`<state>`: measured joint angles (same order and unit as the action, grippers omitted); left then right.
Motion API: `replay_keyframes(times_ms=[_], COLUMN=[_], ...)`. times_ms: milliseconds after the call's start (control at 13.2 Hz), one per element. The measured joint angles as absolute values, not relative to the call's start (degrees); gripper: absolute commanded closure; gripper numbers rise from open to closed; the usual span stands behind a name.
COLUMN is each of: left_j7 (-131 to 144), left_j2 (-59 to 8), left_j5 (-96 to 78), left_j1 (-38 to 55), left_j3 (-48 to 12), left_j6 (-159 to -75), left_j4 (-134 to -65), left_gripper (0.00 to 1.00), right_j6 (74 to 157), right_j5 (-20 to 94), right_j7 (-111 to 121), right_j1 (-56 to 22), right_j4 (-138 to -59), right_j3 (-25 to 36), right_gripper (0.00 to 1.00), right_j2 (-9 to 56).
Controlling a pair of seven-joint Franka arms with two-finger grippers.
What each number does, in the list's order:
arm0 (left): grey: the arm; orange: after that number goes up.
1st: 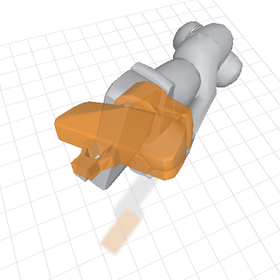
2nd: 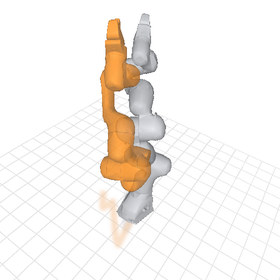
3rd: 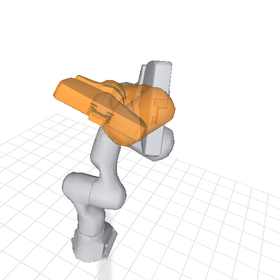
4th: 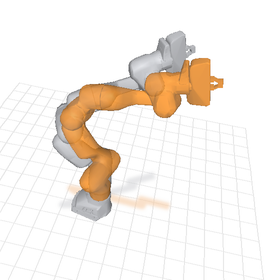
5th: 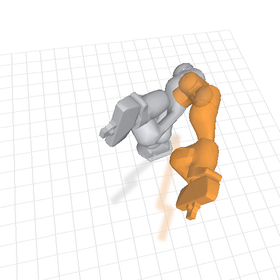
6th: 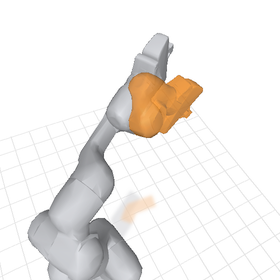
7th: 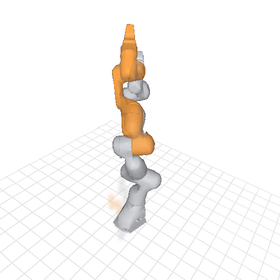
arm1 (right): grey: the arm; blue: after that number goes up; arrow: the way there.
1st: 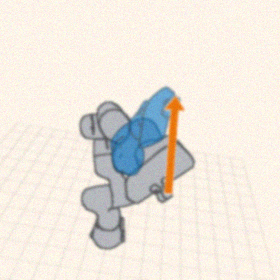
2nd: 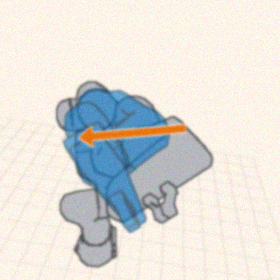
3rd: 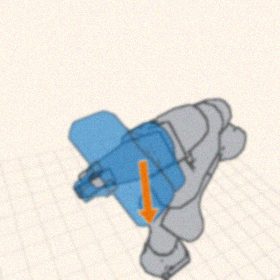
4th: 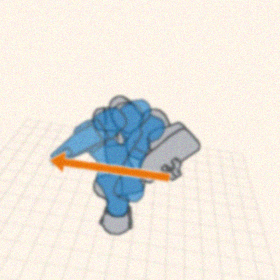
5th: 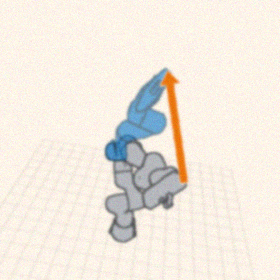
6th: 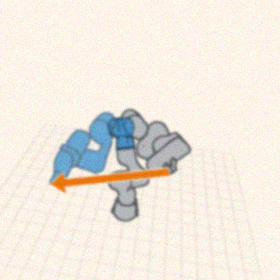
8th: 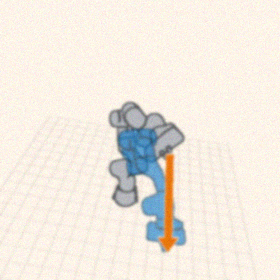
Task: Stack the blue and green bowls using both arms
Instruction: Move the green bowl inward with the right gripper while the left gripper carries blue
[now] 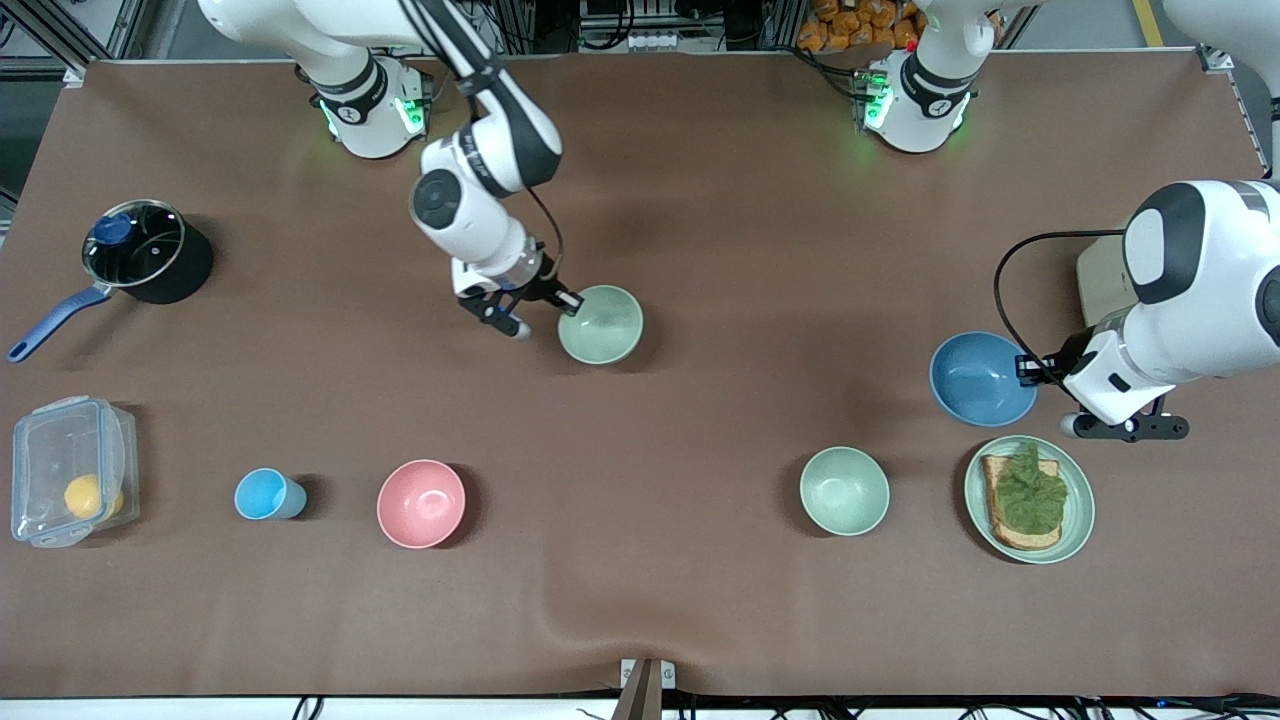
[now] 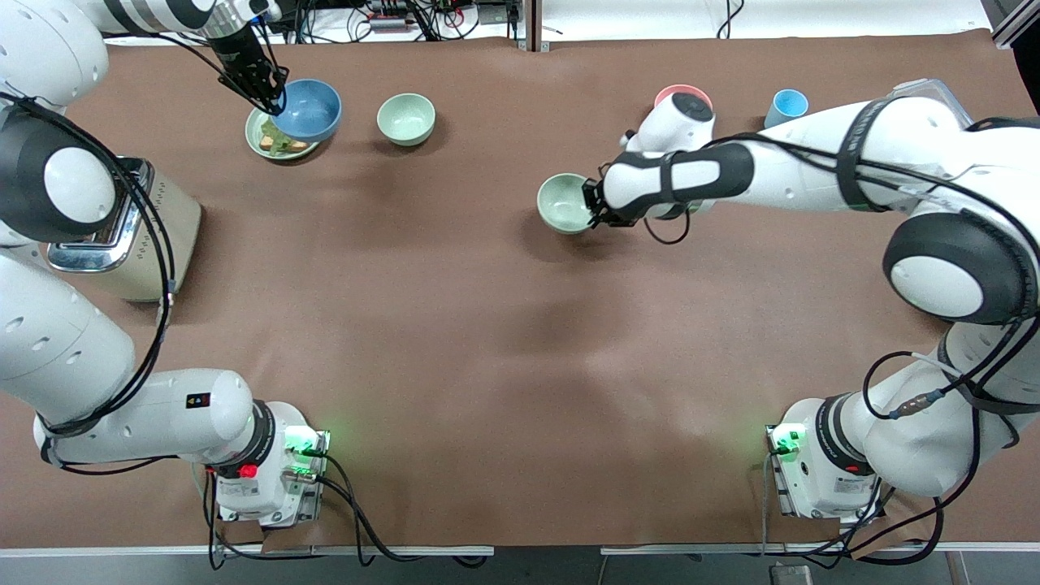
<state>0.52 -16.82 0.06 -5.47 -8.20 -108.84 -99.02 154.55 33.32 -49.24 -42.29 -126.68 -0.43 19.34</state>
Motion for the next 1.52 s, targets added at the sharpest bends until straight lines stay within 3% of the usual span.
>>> replay_keyframes(times_ms=[759, 835, 911, 987, 1138, 1518], left_j7=[11.6, 12.2, 13.3, 15.0, 18.7, 22.8], left_j2=[-17.5, -17.7, -17.9, -18.1, -18.2, -18.2], left_j5=[-5.2, -5.9, -6.3, -6.3, -6.3, -6.3], left_j1=[0.5, 0.7, 1.3, 2.4, 4.9, 7.8], left_j3=[-10.2, -10.2, -10.2, -10.2, -10.2, -10.3], left_j6=[-107.4, -107.4, -107.4, -107.4, -107.4, -107.4], left_j4=[-95.9, -95.9, -95.9, -95.8, -95.8, -95.7], left_gripper=[1.00, 1.00, 1.00, 1.00, 1.00, 1.00], right_j6=[161.8, 162.4, 162.5, 162.5, 162.5, 162.5], right_j5=[33.4, 33.4, 33.4, 33.4, 33.5, 33.6], right_j7=[-58.4, -58.7, -58.9, -59.0, -59.2, -60.1], right_j1=[-50.5, -50.9, -50.9, -50.9, -50.9, -50.9], right_j4=[-123.6, -123.6, -123.6, -123.5, -123.4, -123.0], right_j3=[-0.1, -0.1, 0.0, 0.0, 0.2, 0.6], right_gripper=[1.00, 0.96, 0.50, 0.25, 0.00, 0.00], right_j2=[26.2, 26.2, 26.3, 26.3, 26.4, 26.8])
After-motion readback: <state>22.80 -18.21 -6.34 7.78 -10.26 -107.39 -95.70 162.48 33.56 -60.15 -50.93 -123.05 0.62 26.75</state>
